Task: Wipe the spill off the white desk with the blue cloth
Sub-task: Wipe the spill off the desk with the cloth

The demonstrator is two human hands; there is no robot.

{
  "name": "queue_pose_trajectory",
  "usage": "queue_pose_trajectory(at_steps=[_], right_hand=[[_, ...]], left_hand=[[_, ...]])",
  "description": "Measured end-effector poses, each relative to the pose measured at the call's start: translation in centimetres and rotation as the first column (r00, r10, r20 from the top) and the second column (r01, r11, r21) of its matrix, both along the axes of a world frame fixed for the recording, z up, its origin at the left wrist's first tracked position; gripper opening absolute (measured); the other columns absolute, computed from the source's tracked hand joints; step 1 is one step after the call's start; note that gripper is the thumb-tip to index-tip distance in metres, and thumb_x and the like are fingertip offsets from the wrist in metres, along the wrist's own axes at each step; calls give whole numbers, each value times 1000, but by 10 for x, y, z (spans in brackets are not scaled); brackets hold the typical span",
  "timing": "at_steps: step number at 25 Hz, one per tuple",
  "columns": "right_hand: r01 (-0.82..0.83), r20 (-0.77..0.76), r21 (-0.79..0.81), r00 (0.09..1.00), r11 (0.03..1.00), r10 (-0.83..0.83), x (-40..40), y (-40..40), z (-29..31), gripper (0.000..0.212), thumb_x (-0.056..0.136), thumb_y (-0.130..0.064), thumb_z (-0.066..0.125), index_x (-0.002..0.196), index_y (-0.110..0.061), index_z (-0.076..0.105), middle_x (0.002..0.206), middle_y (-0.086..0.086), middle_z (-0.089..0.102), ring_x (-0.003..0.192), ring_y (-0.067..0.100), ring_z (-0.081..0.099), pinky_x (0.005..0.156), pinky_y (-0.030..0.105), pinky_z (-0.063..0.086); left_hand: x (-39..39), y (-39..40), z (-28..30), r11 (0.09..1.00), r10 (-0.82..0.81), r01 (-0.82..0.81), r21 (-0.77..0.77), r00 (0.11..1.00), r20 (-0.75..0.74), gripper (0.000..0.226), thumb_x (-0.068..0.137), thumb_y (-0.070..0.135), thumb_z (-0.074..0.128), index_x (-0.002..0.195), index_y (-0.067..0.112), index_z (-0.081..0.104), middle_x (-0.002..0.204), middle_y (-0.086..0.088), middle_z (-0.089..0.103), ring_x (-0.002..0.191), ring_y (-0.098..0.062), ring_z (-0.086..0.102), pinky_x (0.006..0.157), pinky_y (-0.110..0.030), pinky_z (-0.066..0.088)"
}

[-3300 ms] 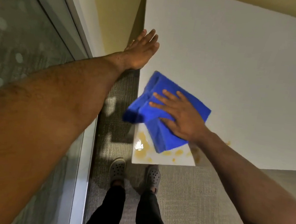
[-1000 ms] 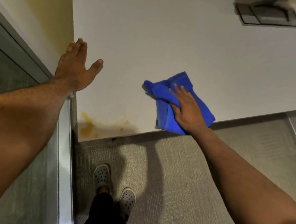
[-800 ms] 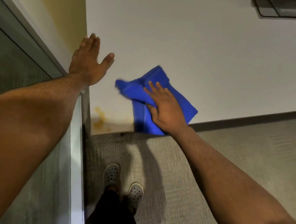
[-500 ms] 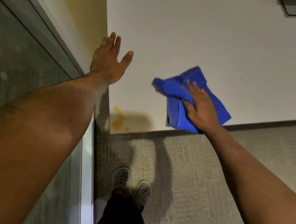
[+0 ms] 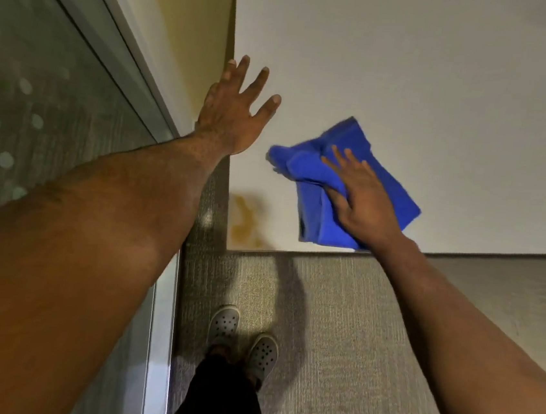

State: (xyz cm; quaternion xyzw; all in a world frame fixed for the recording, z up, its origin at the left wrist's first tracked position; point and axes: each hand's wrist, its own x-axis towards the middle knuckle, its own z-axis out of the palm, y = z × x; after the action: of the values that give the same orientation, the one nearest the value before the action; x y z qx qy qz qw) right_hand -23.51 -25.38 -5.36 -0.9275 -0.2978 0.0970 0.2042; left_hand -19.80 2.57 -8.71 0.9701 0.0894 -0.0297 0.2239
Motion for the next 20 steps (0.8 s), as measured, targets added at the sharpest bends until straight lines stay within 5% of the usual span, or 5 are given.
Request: queue_pose_trajectory(at_steps=[5,9,12,20], right_hand=[[-362,24,-10,932,932,362,-56,46,-5,48,95,-29,49,142,-19,43,153,2,36,143,23,29,118,39,16],[-249,-53,37,966,968,251,-37,-10,4,47,95,-24,48,141,-21,43,151,-3,35,143,18,26,118,46,22],[-162,-43,18,986,987,163,-12,25,6,46,97,-22,49,142,-19,42,152,2,37,144,23,27,118,45,20],[-500,28,50,866,865,499,-79,87,8,50,82,-13,65,130,-12,56,143,6,50,138,26,38,114,45,25]], left_hand=[[5,2,4,1000,-17,17,-9,1000,-14,78,88,79,12,154,39,16,167,2,-1,152,-22,-5,122,-50,6],[2,3,0,999,4,-4,-45,1000,-3,77,88,79,15,154,39,18,167,3,-2,152,-21,-6,122,-48,4],[5,0,1,998,-4,3,-65,1000,-14,77,88,78,16,154,39,19,166,3,-3,152,-20,-7,122,-47,3],[5,1,5,997,-14,9,-80,998,-57,73,90,76,14,154,42,13,166,8,-9,151,-16,-12,122,-47,1]])
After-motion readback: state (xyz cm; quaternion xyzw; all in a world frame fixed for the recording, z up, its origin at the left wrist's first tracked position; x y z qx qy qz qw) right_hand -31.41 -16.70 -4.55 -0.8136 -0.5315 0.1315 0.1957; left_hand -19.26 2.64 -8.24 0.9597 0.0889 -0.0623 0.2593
